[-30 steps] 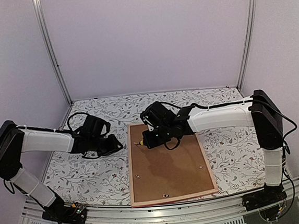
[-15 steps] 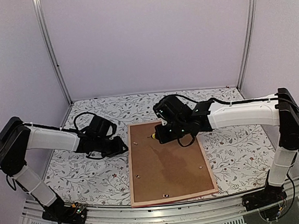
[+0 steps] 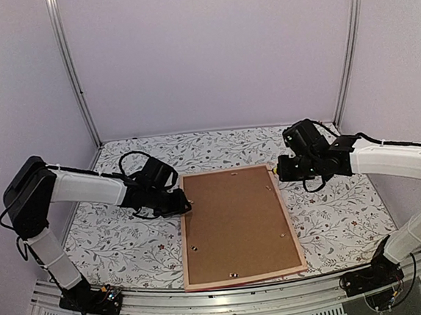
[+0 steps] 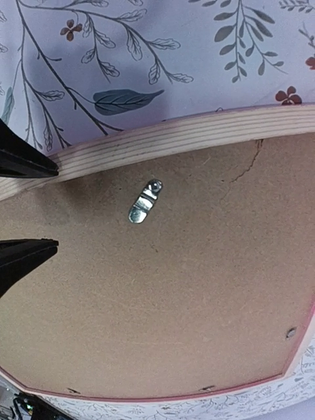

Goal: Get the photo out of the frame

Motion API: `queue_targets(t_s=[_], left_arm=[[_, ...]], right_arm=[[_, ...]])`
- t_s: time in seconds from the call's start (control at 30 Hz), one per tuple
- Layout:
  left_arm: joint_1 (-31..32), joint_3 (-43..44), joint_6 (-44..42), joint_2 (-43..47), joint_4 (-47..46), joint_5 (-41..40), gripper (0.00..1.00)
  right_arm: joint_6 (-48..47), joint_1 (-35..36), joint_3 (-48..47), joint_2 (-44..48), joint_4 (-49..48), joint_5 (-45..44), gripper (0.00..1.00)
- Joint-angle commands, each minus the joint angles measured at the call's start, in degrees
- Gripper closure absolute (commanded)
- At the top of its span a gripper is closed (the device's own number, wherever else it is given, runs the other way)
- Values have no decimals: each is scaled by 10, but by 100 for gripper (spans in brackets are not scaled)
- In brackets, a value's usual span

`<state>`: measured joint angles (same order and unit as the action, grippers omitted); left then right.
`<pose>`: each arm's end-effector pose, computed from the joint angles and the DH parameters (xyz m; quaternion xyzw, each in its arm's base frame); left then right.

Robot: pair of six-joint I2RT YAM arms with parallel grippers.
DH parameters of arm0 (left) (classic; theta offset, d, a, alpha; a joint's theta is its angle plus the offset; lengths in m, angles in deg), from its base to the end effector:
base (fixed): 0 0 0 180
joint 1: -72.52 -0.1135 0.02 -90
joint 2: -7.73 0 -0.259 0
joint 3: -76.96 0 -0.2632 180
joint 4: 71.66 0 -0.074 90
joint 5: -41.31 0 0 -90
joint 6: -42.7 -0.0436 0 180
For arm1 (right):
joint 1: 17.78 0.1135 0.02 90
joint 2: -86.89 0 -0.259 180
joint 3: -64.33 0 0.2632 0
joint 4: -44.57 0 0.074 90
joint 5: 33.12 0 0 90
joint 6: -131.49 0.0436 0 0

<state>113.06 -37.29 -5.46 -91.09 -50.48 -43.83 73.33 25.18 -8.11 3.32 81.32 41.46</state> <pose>0.2627 -0.2296 0.1305 0.0022 0.9510 -0.2323 0.2042 0.2473 0.2144 0.2340 -0.0416 0.9251 0.1168 0.3589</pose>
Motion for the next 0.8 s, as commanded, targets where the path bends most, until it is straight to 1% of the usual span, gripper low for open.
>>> queue_targets(t_s=[0.0, 0.2, 0.4, 0.47, 0.53, 0.6, 0.77], left_arm=[[8, 19, 2, -11, 16, -15, 66], [8, 24, 2, -10, 20, -19, 66], [8, 25, -2, -2, 22, -26, 66], [7, 24, -5, 1, 21, -28, 66], [6, 24, -8, 3, 19, -30, 66], [4, 22, -10, 6, 16, -27, 66], [-2, 22, -19, 15, 13, -22, 66]], right_arm=[[12, -52, 39, 54, -18, -18, 100], [16, -149, 95, 94, -80, 23, 100], [22, -246, 140, 93, -166, 111, 100], [29, -280, 150, 80, -192, 144, 100], [41, -314, 156, 58, -216, 197, 100], [50, -346, 166, 44, -259, 233, 100], [73, -409, 178, -1, -335, 303, 100]])
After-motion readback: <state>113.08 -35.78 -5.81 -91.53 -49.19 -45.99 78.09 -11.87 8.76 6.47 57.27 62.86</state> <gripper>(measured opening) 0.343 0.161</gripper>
